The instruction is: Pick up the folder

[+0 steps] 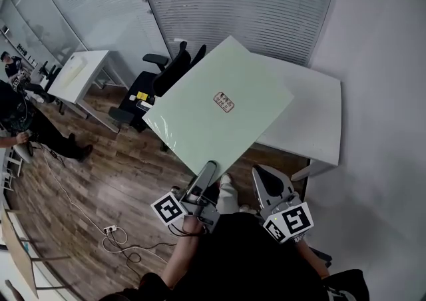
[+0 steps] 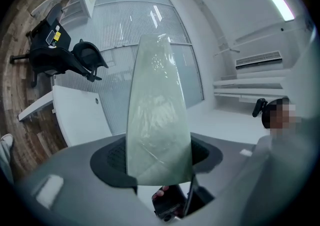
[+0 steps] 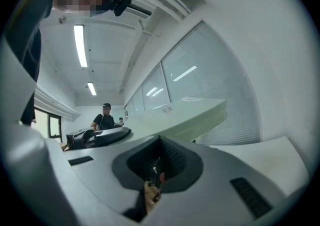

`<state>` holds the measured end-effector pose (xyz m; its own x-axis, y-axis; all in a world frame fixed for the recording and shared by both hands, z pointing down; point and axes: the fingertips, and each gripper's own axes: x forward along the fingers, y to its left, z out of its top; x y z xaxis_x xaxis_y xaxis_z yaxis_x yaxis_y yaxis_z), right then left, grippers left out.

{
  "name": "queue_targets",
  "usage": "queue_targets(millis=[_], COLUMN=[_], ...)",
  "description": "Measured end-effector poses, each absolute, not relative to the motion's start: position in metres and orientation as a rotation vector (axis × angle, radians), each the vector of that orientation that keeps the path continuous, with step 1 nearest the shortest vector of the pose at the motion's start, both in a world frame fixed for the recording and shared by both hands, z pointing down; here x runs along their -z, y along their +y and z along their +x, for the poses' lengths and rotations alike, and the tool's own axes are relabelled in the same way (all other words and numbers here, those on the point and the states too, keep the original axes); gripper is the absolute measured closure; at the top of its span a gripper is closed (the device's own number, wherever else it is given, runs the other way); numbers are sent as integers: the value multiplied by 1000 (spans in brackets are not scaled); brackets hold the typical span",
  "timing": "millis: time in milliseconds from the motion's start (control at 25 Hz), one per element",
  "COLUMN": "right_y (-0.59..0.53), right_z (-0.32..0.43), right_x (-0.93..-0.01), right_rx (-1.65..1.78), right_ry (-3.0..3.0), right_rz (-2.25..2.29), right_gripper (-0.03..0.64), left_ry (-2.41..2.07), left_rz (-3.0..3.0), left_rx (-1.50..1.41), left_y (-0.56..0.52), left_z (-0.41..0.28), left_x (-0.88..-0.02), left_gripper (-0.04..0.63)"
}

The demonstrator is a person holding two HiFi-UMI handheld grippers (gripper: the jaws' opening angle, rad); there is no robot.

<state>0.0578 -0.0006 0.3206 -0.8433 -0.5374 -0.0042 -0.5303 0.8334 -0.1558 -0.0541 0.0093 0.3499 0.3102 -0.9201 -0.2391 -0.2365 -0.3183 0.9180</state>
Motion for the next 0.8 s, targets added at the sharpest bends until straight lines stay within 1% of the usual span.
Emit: queue_targets(millis=[280, 800], right_y=[1, 3], right_z=[50, 41], right_x=[-320, -321], right_rx=[279, 259], right_ry=[2961, 3012], right_rz=[-789, -684], right_gripper=[621, 621], left_ry=[-1072, -1157], left_rz=[1752, 1736], left_rx=[1030, 1038], left_y=[9, 20], left_z=[-57, -62], left_x=[-353, -356], left_gripper=[313, 313])
